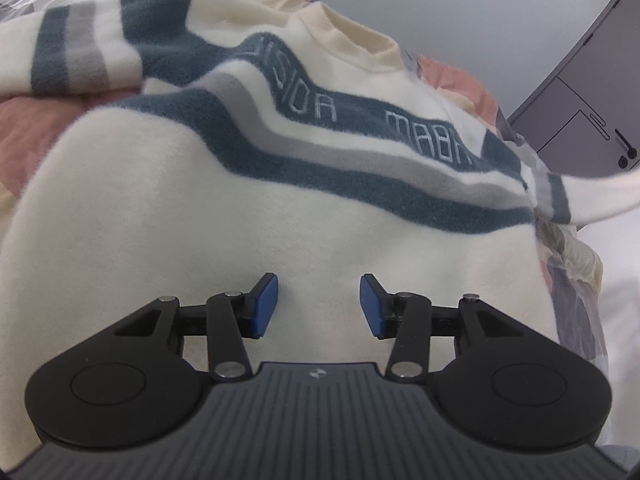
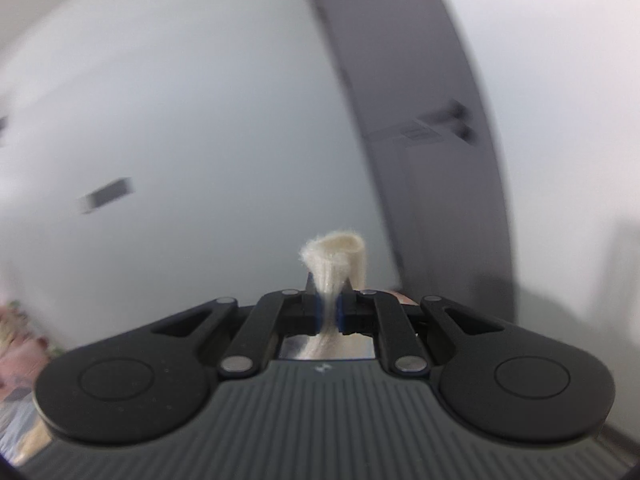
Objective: Fold large clothes
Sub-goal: 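Grasp the sweater sleeve cuff with the right gripper and lift it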
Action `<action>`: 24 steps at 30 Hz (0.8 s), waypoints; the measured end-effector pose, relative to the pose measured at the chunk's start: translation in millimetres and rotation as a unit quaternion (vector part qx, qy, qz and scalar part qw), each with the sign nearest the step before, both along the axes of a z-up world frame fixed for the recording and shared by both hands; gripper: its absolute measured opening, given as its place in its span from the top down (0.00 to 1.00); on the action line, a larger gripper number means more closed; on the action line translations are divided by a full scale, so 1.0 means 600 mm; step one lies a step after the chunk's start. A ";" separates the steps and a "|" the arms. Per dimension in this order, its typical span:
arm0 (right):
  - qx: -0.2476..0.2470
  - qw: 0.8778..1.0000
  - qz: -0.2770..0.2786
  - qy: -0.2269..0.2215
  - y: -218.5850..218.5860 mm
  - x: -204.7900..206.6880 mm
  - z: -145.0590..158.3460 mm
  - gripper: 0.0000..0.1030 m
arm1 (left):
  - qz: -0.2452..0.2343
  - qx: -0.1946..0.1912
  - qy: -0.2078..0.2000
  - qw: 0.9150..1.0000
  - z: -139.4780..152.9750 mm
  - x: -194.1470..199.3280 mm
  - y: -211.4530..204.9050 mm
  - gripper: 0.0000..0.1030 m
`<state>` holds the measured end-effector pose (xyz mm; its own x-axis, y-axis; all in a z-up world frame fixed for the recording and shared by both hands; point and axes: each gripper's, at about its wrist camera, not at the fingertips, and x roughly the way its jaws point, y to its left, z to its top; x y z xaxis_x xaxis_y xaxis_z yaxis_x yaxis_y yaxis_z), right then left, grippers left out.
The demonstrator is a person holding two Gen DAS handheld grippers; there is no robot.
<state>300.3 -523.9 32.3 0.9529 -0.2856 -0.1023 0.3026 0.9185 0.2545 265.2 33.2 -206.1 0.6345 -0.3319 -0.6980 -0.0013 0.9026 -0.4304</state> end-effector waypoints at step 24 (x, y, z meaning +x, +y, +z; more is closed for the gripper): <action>-0.052 0.917 0.387 0.081 0.679 -0.075 -0.118 0.90 | 0.167 -0.058 -0.031 0.984 0.029 -0.050 0.162 0.50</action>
